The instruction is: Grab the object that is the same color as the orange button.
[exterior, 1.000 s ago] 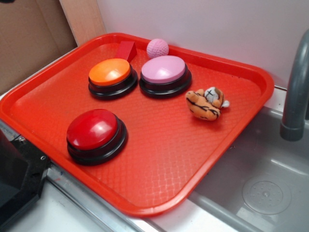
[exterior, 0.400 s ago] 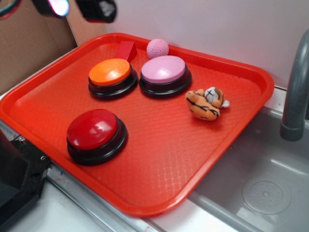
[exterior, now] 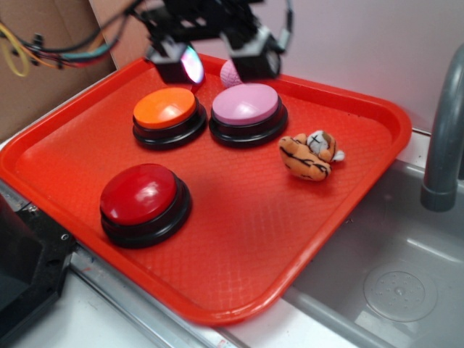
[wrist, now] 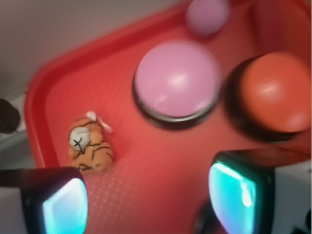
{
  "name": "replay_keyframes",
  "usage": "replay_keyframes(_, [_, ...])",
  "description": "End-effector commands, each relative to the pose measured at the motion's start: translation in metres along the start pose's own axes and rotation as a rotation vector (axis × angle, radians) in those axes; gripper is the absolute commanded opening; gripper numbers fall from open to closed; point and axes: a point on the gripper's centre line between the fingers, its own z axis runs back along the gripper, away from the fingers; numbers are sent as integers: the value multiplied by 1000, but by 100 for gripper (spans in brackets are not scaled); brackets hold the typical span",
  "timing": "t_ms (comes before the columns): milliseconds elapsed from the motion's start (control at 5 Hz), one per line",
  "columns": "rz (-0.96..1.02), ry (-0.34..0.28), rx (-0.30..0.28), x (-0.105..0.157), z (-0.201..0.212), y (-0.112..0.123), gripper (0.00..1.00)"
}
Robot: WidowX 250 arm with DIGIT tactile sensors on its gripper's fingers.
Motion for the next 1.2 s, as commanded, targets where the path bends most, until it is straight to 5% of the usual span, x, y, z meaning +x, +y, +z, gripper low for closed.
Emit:
replay_keyframes(0, [-155, 67, -80, 11, -48, -44, 100])
replay_keyframes(400, [-169, 80, -34, 7, -73, -48, 100])
replay_keyframes(600, [-165, 73, -16, 2, -77, -48, 0])
replay_keyframes(800, [-142, 26, 68, 9, -55, -37, 0])
replay_keyframes(1000, [-180, 75, 56, 30, -4, -11, 0])
